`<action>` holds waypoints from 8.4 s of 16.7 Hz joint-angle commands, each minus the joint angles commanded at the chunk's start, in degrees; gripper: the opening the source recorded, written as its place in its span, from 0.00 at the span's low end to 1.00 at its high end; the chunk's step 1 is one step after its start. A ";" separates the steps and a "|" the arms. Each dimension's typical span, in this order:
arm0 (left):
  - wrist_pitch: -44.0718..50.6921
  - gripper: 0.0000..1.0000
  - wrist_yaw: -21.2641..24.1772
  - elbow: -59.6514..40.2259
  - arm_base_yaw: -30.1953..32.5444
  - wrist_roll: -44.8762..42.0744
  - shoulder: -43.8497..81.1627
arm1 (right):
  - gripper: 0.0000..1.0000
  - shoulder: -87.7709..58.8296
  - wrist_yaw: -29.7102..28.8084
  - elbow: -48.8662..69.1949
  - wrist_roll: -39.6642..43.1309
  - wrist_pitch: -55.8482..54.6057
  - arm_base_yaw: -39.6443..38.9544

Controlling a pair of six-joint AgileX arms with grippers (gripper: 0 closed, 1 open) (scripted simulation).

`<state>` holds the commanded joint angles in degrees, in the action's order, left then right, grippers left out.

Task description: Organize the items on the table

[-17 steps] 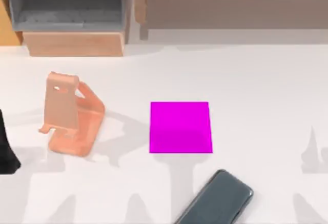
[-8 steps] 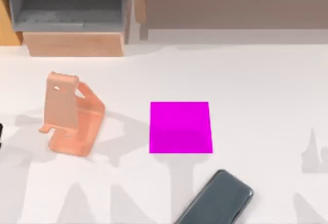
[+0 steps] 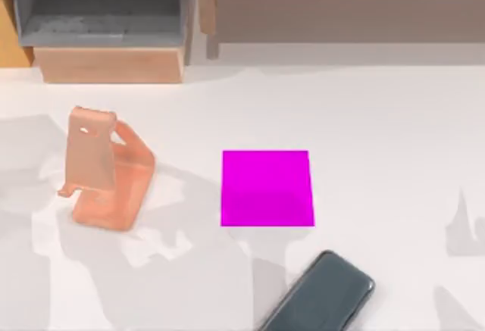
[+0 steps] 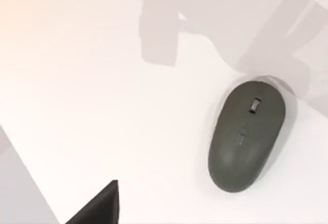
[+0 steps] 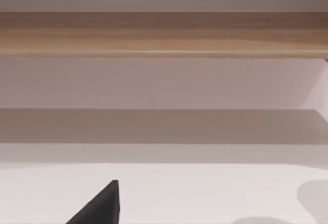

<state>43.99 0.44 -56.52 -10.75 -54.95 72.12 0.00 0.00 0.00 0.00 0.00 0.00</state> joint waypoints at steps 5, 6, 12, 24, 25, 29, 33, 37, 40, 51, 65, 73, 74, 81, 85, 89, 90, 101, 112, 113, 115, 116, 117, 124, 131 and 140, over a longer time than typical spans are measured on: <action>12.55 1.00 -0.18 -15.88 -3.29 -14.93 23.26 | 1.00 0.00 0.00 0.00 0.00 0.00 0.00; 14.34 1.00 -0.22 -18.22 -3.78 -17.02 26.72 | 1.00 0.00 0.00 0.00 0.00 0.00 0.00; 18.82 1.00 -0.29 -24.14 -5.09 -22.08 35.20 | 1.00 0.00 0.00 0.00 0.00 0.00 0.00; 2.04 1.00 -0.25 -14.30 -5.12 -22.20 41.72 | 1.00 0.00 0.00 0.00 0.00 0.00 0.00; 0.69 1.00 -0.24 -13.41 -5.15 -22.26 42.40 | 1.00 0.00 0.00 0.00 0.00 0.00 0.00; -0.20 1.00 -0.24 -12.76 -5.18 -22.29 42.84 | 1.00 0.00 0.00 0.00 0.00 0.00 0.00; -0.20 0.77 -0.24 -12.76 -5.18 -22.29 42.84 | 1.00 0.00 0.00 0.00 0.00 0.00 0.00; -0.20 0.47 -0.24 -12.76 -5.18 -22.29 42.84 | 1.00 0.00 0.00 0.00 0.00 0.00 0.00; -0.20 0.25 -0.24 -12.76 -5.18 -22.29 42.84 | 1.00 0.00 0.00 0.00 0.00 0.00 0.00; -0.20 0.00 -0.24 -12.76 -5.18 -22.29 42.84 | 1.00 0.00 0.00 0.00 0.00 0.00 0.00; 22.83 0.00 0.07 -26.65 -4.83 -21.27 34.11 | 1.00 0.00 0.00 0.00 0.00 0.00 0.00; 22.12 0.00 -3.51 -33.45 0.84 -12.40 34.96 | 1.00 0.00 0.00 0.00 0.00 0.00 0.00; 22.07 0.00 -4.59 -35.76 3.02 -8.78 35.46 | 1.00 0.00 0.00 0.00 0.00 0.00 0.00; 23.40 0.00 -9.05 -50.88 23.02 29.22 44.33 | 1.00 0.00 0.00 0.00 0.00 0.00 0.00; 24.62 0.00 -7.43 -56.18 35.12 54.48 52.27 | 1.00 0.00 0.00 0.00 0.00 0.00 0.00; 25.46 0.00 -4.23 -58.11 44.51 76.42 59.60 | 1.00 0.00 0.00 0.00 0.00 0.00 0.00; 25.41 0.00 -3.42 -58.33 46.31 80.75 61.04 | 1.00 0.00 0.00 0.00 0.00 0.00 0.00; 24.06 0.00 -0.57 -59.27 51.65 94.03 65.37 | 1.00 0.00 0.00 0.00 0.00 0.00 0.00; 22.06 0.08 -0.51 -57.89 51.89 94.17 65.95 | 1.00 0.00 0.00 0.00 0.00 0.00 0.00; 22.06 0.15 -0.51 -57.89 51.89 94.17 65.95 | 1.00 0.00 0.00 0.00 0.00 0.00 0.00; 22.06 0.30 -0.51 -57.89 51.89 94.17 65.95 | 1.00 0.00 0.00 0.00 0.00 0.00 0.00; 22.06 0.38 -0.51 -57.89 51.89 94.17 65.95 | 1.00 0.00 0.00 0.00 0.00 0.00 0.00; 22.06 0.45 -0.51 -57.89 51.89 94.17 65.95 | 1.00 0.00 0.00 0.00 0.00 0.00 0.00; 22.06 0.98 -0.51 -57.89 51.89 94.17 65.95 | 1.00 0.00 0.00 0.00 0.00 0.00 0.00; 22.06 1.00 -0.51 -57.89 51.89 94.17 65.95 | 1.00 0.00 0.00 0.00 0.00 0.00 0.00; 20.54 1.00 -0.70 -50.92 58.09 89.35 59.34 | 1.00 0.00 0.00 0.00 0.00 0.00 0.00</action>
<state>64.53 -0.26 -107.44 47.34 34.40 131.46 0.00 0.00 0.00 0.00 0.00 0.00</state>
